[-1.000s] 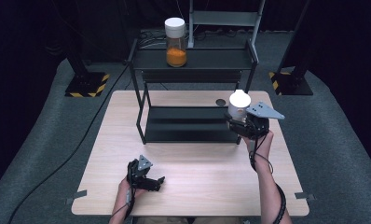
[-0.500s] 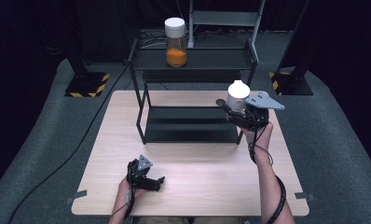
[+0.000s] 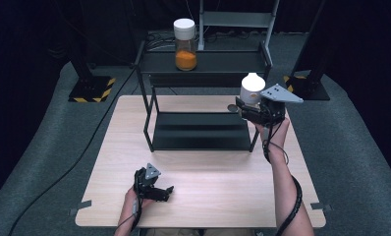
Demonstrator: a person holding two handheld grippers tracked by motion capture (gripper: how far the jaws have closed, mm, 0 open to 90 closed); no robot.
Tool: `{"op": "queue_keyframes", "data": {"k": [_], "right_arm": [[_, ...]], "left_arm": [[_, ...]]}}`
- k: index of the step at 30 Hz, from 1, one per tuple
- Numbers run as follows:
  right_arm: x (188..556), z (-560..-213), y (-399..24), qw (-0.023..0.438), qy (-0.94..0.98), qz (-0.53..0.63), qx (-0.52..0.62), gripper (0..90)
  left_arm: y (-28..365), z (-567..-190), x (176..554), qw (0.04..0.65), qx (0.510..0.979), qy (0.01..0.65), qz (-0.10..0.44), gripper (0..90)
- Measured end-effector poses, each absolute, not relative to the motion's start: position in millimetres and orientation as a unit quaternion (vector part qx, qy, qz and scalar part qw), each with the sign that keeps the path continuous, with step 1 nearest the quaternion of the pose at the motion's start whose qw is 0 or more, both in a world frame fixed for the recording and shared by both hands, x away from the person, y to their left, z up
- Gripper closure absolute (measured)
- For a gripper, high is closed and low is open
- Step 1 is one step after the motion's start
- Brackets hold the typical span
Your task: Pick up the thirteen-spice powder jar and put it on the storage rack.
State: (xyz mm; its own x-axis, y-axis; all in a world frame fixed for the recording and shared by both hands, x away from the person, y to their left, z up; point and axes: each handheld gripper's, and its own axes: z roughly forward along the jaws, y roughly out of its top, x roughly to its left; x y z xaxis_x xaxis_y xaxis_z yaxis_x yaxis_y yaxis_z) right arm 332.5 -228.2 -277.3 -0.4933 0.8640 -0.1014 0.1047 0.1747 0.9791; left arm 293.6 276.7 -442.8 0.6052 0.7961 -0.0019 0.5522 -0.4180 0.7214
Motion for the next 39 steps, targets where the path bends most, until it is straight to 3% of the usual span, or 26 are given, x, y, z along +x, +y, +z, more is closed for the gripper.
{"op": "queue_keyframes", "data": {"k": [39], "right_arm": [[364.7, -226.8, -214.0, 0.372, 0.671, 0.535, 0.355, 30.2]], "left_arm": [[276.7, -442.8, 293.6, 0.352, 0.824, 0.409, 0.173, 0.1]]}}
